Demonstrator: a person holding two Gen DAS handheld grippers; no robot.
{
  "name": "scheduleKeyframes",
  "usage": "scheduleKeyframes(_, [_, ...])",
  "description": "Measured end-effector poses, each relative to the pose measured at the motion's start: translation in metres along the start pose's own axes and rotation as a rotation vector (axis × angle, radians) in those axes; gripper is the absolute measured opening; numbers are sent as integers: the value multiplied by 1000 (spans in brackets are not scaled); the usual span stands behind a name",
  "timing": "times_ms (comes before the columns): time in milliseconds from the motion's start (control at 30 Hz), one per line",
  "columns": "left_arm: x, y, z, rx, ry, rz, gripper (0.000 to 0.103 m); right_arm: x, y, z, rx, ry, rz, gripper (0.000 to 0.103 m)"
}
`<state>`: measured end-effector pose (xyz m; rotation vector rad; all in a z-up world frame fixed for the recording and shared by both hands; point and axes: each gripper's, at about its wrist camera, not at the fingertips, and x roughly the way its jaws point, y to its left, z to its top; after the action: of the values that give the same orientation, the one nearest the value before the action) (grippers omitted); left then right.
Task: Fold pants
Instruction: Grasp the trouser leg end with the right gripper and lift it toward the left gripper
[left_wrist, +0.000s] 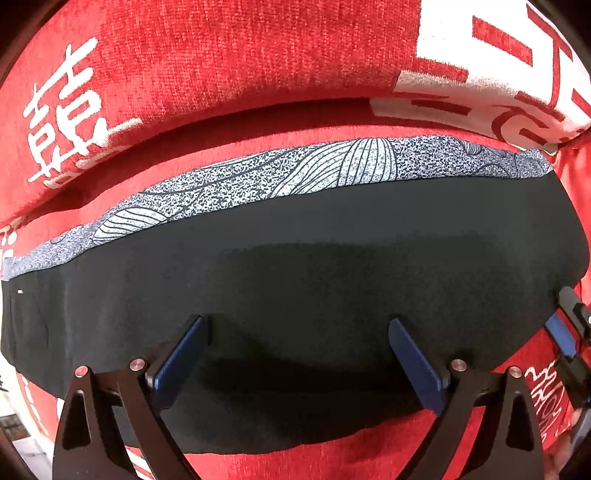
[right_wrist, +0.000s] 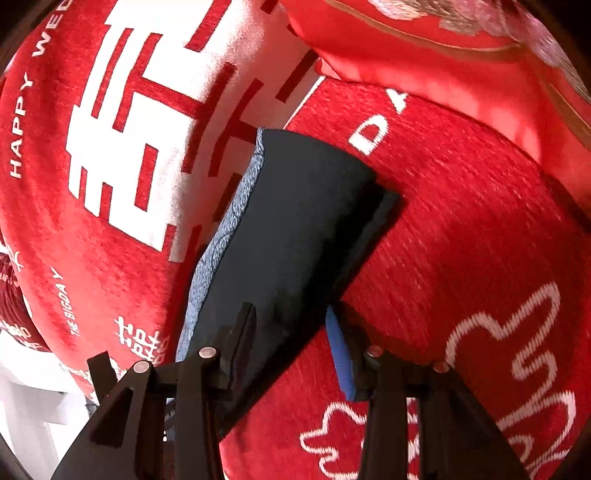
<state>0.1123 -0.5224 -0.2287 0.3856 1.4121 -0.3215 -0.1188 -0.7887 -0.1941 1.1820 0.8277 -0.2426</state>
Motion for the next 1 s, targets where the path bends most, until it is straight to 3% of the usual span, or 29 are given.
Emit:
scheduleKeyframes(433, [-1,-3,-7,25,-19,2,99,33,11,28,45,-17,43,42])
scheduleKeyframes(467, [-1,-3,-6,34,-18,0,98,35,12,30,53,-8,24,29])
scheduleKeyframes(500, [-3,-4,-5,43,-19,-8,92,36,14,32,57,8,8,18])
scheduleKeyframes(567, [-12,-5,-2,51,-29,-44,57,32,18,31,51,7,17,15])
scheduleKeyframes(733, [-31,-11,6,68,-129,-53,55,6,49,23,-77,-8,48,14])
scheduleKeyframes(800, [-17,-22,7,74,-92,-105,55,-2,64,18,-133,-16,42,14])
scheduleKeyframes(833, [-6,-32,4,106,-73,-85,55,-4,71,16,-158,-20,34,14])
scheduleKeyframes(933, [-12,-53,-9,213,-190,-1,49,-3,97,8,-254,-21,-8,14])
scheduleKeyframes(1000, [-14,-50,-9,213,-187,-17,49,-5,111,5,-305,-26,-24,14])
